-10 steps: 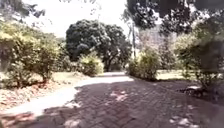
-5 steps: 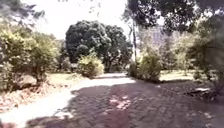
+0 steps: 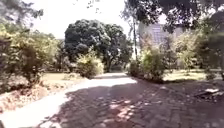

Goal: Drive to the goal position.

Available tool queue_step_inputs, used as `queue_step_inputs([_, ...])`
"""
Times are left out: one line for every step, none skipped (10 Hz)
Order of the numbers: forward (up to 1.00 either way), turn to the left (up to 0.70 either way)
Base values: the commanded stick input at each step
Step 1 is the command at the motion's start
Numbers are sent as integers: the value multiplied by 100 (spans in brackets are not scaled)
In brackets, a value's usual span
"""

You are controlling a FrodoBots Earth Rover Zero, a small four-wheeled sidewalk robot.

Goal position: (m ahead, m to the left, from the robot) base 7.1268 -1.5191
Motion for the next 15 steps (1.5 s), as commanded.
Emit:
queue_step_inputs([70,0])
queue_step_inputs([70,0])
queue_step_inputs([70,0])
queue_step_inputs([70,0])
queue_step_inputs([70,0])
queue_step_inputs([70,0])
queue_step_inputs([70,0])
queue_step_inputs([70,0])
queue_step_inputs([70,0])
queue_step_inputs([70,0])
queue_step_inputs([70,0])
queue_step_inputs([70,0])
queue_step_inputs([70,0])
queue_step_inputs([70,13])
queue_step_inputs([70,13])
